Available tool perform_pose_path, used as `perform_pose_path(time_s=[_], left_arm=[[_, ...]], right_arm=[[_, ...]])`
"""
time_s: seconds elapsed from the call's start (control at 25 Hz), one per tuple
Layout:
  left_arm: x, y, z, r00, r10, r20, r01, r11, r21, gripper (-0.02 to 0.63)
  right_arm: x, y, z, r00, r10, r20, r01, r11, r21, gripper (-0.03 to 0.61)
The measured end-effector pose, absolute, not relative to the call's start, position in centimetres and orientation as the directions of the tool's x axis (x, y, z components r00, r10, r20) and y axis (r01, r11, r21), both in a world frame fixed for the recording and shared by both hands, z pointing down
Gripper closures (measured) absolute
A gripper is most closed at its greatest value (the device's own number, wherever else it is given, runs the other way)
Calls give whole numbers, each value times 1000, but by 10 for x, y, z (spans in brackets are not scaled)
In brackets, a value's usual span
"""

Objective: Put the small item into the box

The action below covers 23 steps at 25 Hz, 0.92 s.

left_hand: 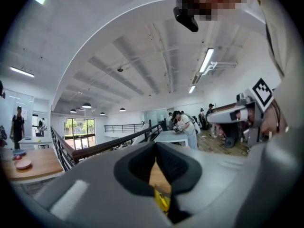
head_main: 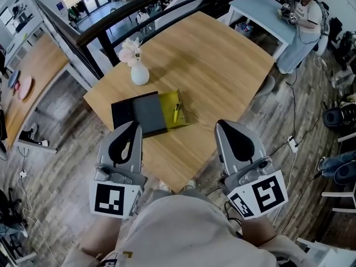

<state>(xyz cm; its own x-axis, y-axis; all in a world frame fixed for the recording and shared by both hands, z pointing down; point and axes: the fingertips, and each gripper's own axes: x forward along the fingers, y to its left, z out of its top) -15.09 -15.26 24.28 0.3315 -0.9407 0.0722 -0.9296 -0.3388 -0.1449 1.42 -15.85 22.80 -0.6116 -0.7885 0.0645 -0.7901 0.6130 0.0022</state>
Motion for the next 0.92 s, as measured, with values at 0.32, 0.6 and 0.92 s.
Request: perform_pose_path(time_s=[0.32,0.6,0.92], left_arm=[[-150,-155,240,348,-934,83,-922,-357,-151,612],[-152,-149,237,338,-938,73,-926,-345,-150,612],[-149,-144,242,348,-933,90,-922,-358,-147,612]], right_arm=[[12,-162,234,-599,-796,90,-799,602,3,578],[11,-158,240,-595,-795,116,-801,599,-4,578],[9,-150,240,-602,-789,122,-795,607,4,577]])
